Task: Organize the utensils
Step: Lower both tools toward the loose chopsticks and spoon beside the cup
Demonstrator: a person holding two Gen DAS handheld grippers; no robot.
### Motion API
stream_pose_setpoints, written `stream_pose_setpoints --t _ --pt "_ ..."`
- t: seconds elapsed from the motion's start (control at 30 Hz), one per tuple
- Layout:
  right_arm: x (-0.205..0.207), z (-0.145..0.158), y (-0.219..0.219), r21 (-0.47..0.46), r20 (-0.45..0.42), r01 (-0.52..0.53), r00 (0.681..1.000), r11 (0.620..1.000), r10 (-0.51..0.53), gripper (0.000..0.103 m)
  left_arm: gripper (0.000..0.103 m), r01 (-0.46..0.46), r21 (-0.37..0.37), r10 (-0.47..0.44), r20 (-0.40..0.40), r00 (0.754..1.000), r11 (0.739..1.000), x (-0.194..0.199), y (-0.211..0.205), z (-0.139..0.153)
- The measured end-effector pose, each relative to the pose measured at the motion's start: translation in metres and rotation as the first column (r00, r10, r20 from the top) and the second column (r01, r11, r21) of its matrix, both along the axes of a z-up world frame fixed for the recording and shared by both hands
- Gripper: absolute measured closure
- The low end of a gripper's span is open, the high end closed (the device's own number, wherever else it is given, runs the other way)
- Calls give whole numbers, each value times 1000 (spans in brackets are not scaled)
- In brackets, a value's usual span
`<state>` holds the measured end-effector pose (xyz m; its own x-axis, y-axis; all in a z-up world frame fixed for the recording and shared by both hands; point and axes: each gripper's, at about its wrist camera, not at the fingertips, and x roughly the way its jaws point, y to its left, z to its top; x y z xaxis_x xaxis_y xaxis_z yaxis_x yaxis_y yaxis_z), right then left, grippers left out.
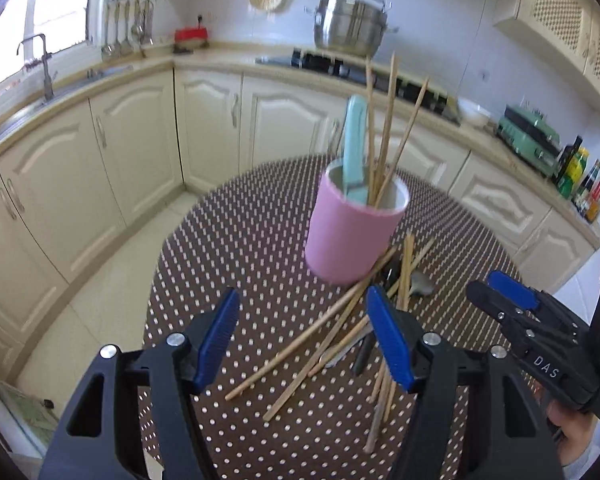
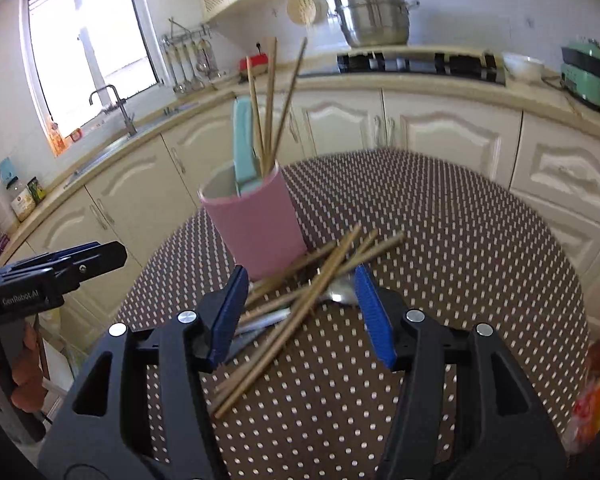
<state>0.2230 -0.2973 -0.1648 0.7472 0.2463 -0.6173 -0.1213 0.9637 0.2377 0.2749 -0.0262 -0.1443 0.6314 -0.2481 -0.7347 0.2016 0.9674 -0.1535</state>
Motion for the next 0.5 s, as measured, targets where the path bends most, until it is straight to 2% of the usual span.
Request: stream_pose_setpoints --t 0.1,0.27,0.4,0.5 --pt "1 -17 0 5 -43 3 999 1000 -3 47 38 25 54 -20 -87 996 998 14 -2 -25" --pt "2 -33 -2 14 -81 9 997 1000 -8 47 39 80 118 -65 -124 990 990 28 -12 -49" --pt "5 -40 -3 19 -98 5 995 1000 -3 46 53 147 150 -126 -142 982 978 38 -23 -62" --pt "10 -44 -3 23 -111 0 994 1000 3 45 62 160 207 -129 -158 979 965 48 -30 -71"
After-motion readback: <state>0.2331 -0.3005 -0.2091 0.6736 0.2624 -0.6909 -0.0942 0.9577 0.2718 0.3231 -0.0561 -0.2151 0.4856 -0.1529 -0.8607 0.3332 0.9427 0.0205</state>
